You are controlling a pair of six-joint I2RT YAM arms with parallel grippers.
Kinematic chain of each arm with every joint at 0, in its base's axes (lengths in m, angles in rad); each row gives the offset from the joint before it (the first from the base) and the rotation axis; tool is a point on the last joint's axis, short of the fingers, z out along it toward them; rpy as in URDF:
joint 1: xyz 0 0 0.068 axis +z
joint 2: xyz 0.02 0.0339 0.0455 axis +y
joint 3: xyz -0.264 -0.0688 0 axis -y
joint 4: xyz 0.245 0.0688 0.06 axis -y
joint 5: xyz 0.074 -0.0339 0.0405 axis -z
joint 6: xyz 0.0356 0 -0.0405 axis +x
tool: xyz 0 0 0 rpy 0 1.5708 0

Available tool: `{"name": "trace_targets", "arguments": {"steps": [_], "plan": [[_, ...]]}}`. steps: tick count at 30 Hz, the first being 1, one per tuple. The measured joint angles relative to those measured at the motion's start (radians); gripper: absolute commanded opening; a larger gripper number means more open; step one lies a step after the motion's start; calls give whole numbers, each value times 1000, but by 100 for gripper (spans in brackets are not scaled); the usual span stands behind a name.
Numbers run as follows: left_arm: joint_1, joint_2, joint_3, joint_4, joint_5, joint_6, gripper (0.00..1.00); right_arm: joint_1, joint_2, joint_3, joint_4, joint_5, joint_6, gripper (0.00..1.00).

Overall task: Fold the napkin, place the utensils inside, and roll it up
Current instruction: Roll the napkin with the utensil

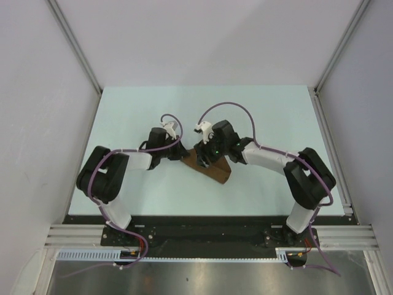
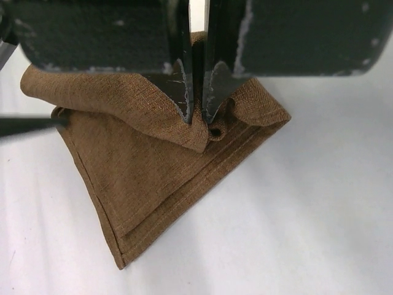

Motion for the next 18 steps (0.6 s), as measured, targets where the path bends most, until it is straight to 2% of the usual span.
{"name": "trace_targets", "arguments": {"steps": [4, 9, 18], "plan": [[0, 23, 42, -50, 14, 6, 5, 111, -92, -67, 92, 185, -57, 68], [0, 37, 76, -97, 19, 5, 5, 201, -97, -103, 136, 355, -135, 66], [0, 64, 116, -137, 27, 2, 4, 238, -28, -134, 154, 459, -215, 59]]}}
